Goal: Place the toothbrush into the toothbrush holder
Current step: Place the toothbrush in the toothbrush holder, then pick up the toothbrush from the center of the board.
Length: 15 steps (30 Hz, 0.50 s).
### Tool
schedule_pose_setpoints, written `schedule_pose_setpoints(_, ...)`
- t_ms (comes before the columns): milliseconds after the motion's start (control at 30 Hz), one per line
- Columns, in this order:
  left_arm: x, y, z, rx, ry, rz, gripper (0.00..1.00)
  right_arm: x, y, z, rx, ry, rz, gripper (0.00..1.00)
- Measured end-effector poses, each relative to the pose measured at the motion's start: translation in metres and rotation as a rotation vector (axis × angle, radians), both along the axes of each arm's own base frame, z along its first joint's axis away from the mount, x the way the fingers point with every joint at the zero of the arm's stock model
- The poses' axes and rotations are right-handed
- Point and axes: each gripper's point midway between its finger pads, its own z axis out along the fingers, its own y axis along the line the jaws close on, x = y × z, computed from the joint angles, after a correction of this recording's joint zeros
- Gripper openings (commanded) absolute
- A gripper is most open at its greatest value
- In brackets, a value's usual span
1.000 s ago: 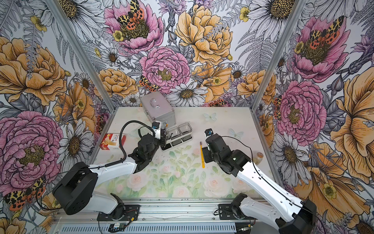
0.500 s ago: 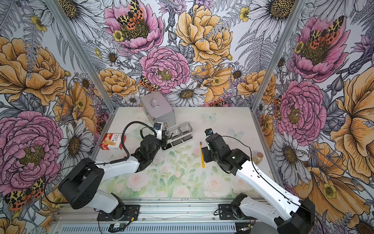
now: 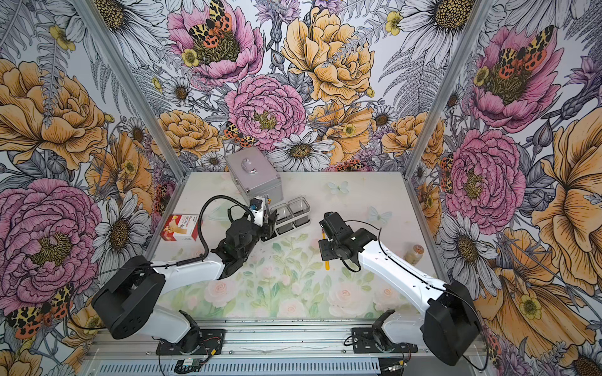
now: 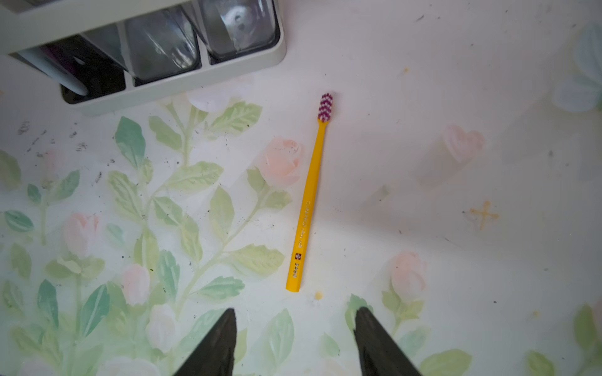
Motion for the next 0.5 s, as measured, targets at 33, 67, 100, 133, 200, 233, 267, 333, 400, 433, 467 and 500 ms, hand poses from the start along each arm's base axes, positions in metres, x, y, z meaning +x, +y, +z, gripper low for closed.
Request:
schedule_pose_setpoints(33,-0.002,0.000,0.008,-0.011,-0.016,-0.003,0.63,0.000,0.000,-0.009,-0.013,0.026,-0.007,0.58)
schedule_pose_setpoints(67,-0.004,0.000,0.017,-0.023,-0.032,-0.006,0.64,0.000,0.000,-0.015,-0.021,0.046,-0.010,0.58)
schedule_pose_setpoints(100,-0.007,0.000,0.025,-0.036,-0.048,-0.011,0.64,-0.001,0.000,-0.021,-0.030,0.066,-0.015,0.58)
schedule_pose_setpoints(133,-0.011,-0.001,0.034,-0.050,-0.064,-0.017,0.64,-0.001,0.001,-0.027,-0.035,0.084,-0.018,0.58)
schedule_pose_setpoints(200,-0.019,-0.003,0.051,-0.076,-0.094,-0.034,0.65,-0.001,0.000,-0.036,-0.046,0.112,-0.024,0.57)
schedule_pose_setpoints(233,-0.024,-0.004,0.060,-0.090,-0.110,-0.043,0.65,-0.001,0.000,-0.041,-0.053,0.126,-0.028,0.55)
schedule_pose_setpoints(267,-0.028,-0.005,0.068,-0.105,-0.126,-0.052,0.65,-0.002,0.000,-0.046,-0.059,0.139,-0.029,0.54)
schedule_pose_setpoints(333,-0.037,-0.004,0.085,-0.137,-0.155,-0.058,0.64,-0.002,-0.001,-0.058,-0.078,0.173,-0.035,0.50)
schedule_pose_setpoints(400,-0.043,-0.003,0.095,-0.158,-0.171,-0.058,0.64,-0.003,0.000,-0.070,-0.091,0.209,-0.034,0.48)
schedule_pose_setpoints(433,-0.044,-0.003,0.097,-0.166,-0.171,-0.059,0.65,-0.003,0.001,-0.076,-0.094,0.222,-0.032,0.48)
schedule_pose_setpoints(467,-0.045,-0.003,0.097,-0.169,-0.169,-0.058,0.65,-0.003,0.002,-0.079,-0.098,0.232,-0.032,0.46)
schedule_pose_setpoints(500,-0.045,-0.003,0.095,-0.168,-0.162,-0.057,0.65,-0.002,0.002,-0.083,-0.101,0.239,-0.032,0.41)
